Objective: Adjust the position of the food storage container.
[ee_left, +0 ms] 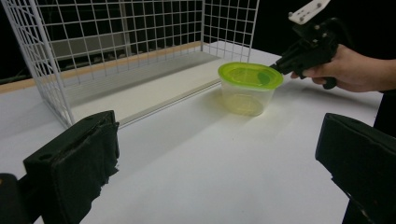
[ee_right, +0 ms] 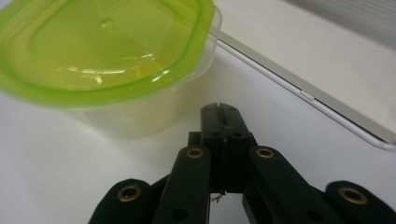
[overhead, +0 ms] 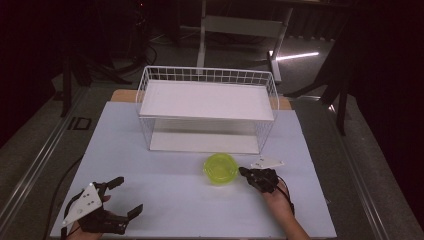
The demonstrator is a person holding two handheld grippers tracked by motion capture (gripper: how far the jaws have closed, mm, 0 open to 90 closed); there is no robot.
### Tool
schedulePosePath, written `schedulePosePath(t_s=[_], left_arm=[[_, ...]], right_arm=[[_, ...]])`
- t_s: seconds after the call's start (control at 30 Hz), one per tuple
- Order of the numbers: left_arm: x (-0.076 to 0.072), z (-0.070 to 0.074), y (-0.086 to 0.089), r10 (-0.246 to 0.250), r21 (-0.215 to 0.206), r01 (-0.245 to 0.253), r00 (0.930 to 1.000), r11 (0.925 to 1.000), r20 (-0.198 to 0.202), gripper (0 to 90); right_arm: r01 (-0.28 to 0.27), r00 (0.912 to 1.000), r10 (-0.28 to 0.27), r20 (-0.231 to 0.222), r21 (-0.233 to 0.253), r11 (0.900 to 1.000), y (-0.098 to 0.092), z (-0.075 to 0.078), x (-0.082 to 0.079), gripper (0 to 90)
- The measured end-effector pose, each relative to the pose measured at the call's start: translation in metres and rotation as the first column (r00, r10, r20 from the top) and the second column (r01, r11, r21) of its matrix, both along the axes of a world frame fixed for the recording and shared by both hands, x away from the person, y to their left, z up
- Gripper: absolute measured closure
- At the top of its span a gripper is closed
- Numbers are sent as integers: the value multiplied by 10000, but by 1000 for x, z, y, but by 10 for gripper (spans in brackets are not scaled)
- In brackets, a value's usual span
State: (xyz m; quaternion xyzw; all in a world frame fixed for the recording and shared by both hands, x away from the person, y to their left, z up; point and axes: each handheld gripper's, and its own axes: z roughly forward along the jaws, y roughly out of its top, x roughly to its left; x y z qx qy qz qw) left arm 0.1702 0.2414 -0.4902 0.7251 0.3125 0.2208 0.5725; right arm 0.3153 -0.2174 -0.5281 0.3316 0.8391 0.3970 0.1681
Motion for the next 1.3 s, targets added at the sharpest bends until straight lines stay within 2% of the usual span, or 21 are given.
schedulePosePath(t_s=[0.2, 0.67, 0.83, 1.07, 1.3], left_arm=[[1, 0, 0, -3, -29, 3, 10000, 10000, -38, 6], [1, 0, -1, -68, -39, 68, 10000, 10000, -54, 6], [1, 0, -1, -68, -29, 68, 10000, 10000, -45, 6], [1, -1, -1, -68, -4, 68, 10000, 10000, -53, 6], [0, -1, -3, -130, 78, 130, 9999, 9999, -38, 6]], right_arm=[[-261, 9995, 260, -177, -46, 9996, 12, -5, 7, 900], [-1175, 9911, 1187, -596, 232, 9928, 38, -5, -14, 900], [-1292, 9894, 1296, -656, 104, 9916, 44, -7, -15, 900], [-1024, 9936, 1027, -471, 84, 9947, 35, -2, -17, 900], [-1312, 9901, 1310, -501, -5, 9914, 50, -5, -14, 900]])
